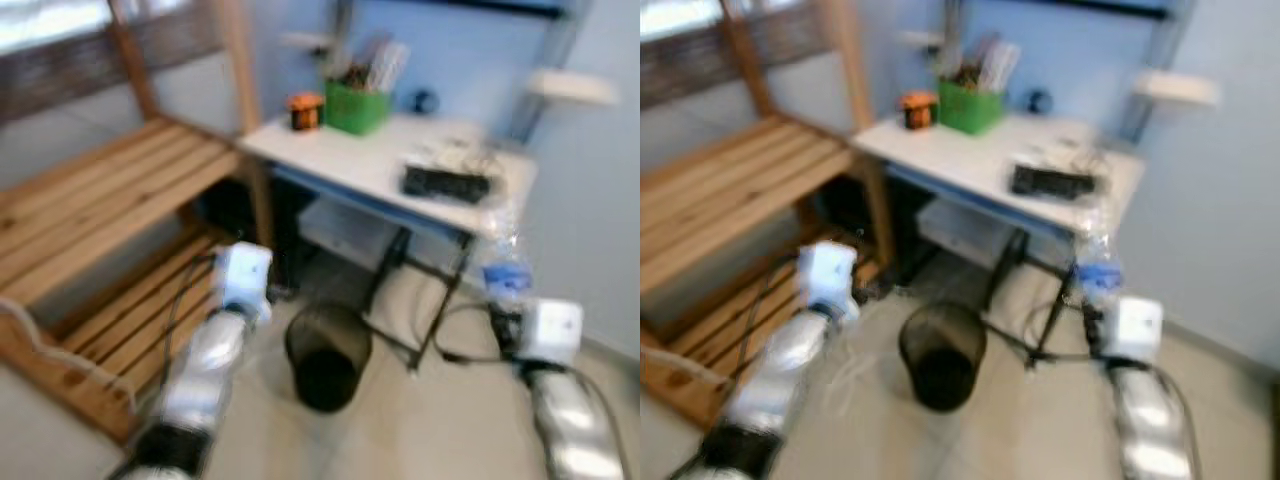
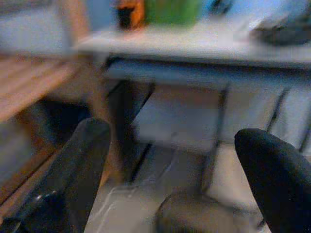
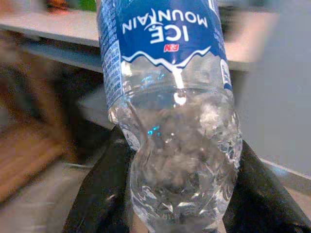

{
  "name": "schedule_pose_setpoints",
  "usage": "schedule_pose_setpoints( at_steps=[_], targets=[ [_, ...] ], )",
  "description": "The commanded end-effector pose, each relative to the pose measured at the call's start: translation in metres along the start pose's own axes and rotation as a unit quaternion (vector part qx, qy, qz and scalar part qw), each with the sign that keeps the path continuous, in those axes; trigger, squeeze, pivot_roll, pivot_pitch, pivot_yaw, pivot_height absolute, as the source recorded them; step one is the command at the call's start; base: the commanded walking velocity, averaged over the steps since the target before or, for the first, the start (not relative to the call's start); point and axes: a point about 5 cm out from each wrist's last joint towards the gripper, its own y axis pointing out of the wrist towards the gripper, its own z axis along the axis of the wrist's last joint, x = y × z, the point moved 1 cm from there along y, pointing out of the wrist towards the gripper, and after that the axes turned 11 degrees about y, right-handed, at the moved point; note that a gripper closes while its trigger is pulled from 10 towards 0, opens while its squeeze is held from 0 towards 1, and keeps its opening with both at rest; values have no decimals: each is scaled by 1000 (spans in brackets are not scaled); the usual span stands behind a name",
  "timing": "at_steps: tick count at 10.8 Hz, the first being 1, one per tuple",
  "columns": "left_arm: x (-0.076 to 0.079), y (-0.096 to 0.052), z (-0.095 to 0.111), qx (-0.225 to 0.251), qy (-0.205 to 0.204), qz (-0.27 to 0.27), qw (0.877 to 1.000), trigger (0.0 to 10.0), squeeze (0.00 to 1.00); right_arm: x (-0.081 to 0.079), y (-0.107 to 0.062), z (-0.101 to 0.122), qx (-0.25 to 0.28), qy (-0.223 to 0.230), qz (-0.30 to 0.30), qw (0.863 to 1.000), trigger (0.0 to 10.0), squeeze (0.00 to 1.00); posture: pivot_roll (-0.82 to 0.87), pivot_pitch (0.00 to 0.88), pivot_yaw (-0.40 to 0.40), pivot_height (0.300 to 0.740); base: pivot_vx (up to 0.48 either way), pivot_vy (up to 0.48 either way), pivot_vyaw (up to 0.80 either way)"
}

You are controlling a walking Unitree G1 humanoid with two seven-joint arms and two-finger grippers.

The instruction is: Clean up the room

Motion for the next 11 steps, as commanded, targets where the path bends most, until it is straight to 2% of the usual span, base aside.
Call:
schedule_pose_setpoints(
  at_steps=[1, 3, 4, 5, 7, 11],
  targets=[
    [10, 5, 11, 21, -7, -14, 1000, 10000, 0, 9, -5, 1, 1, -9, -6, 1000, 10000, 59, -92, 0, 26, 740, 480, 0, 800],
    [10, 3, 10, 19, -9, -10, 1000, 10000, 0, -7, -5, -8, -12, -6, 25, 1000, 10000, 82, -78, 0, 13, 740, 480, 0, 778],
    [8, 5, 11, 14, 24, 1, 1000, 10000, 0, -9, -5, -13, -27, 4, 25, 999, 10000, 63, -72, 0, 6, 740, 0, 0, 0],
    [9, 8, 8, 0, 31, 3, 1000, 10000, 0, -9, -5, -15, -31, 4, 25, 999, 10000, 51, -69, 0, 5, 740, 0, 0, 0],
    [11, 7, 9, 4, 23, -6, 1000, 10000, 0, -7, -5, -15, -33, -1, 24, 999, 10000, 47, -69, 0, 1, 740, 0, 0, 0],
    [14, 10, 14, 14, 37, -21, 999, 10000, 0, -11, -6, -18, -37, -1, 26, 999, 10000, 47, -74, 0, 10, 740, 369, -302, 0]
  ],
)
